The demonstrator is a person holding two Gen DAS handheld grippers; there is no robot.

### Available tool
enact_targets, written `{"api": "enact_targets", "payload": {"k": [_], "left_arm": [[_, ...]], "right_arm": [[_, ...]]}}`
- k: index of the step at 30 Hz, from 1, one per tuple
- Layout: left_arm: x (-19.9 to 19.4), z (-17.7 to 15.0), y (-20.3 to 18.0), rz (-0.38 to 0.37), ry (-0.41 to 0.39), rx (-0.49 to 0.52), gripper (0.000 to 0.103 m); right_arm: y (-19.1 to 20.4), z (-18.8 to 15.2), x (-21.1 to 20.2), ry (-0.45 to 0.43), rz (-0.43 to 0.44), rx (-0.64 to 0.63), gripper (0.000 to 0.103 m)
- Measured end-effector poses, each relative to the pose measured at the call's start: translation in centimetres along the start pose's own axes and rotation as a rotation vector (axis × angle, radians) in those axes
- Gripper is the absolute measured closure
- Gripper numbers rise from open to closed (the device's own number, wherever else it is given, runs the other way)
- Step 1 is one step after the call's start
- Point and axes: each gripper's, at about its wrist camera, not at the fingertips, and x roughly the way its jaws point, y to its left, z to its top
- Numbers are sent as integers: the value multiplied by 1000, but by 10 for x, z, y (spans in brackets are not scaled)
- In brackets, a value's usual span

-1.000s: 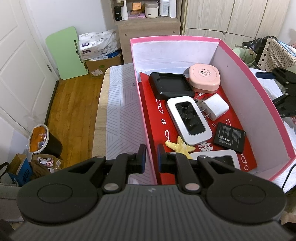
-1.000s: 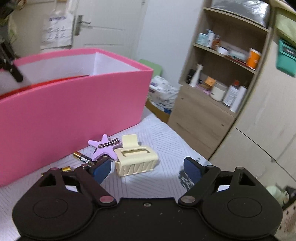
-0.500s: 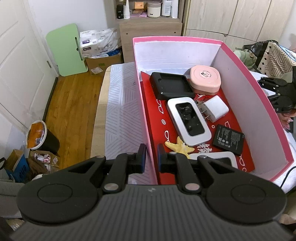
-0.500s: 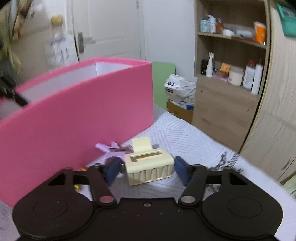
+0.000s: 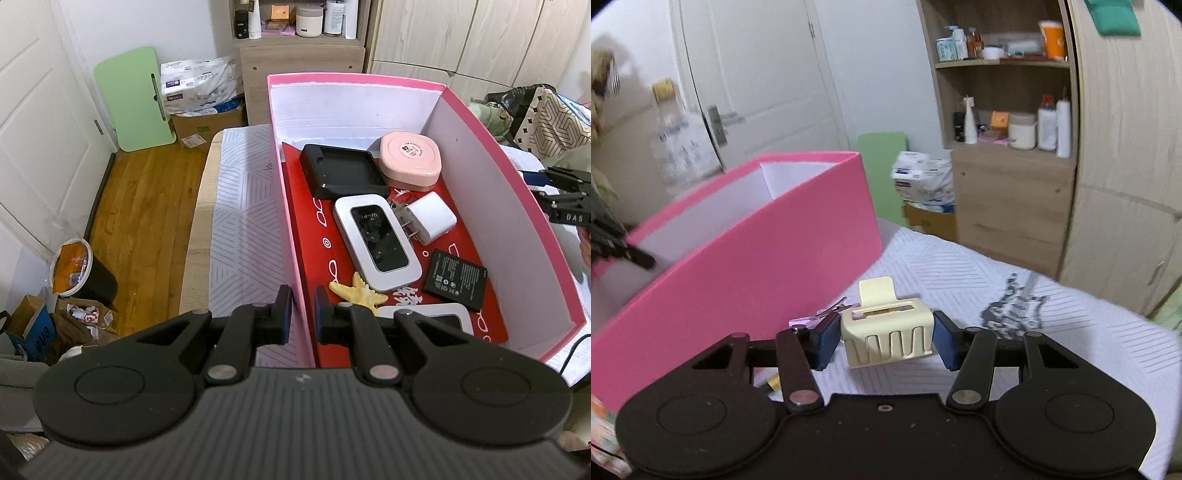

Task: Organize rigid objects
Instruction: 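Grasp the cream hair clip with the right tool and lift it, then carry the cream hair clip into the pink box and open the right tool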

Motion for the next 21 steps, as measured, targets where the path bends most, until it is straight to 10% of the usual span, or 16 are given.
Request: {"api": "enact_targets", "payload": {"k": [12,21], "left_arm": [[-1,-2,2,-5,-9,-2,92],[0,-2,2,-2,-9,2,92]], "right_arm": [[12,-18,-9,70,-127,-71,47],[19,-1,-39,-39,-135,-40,47]]}}
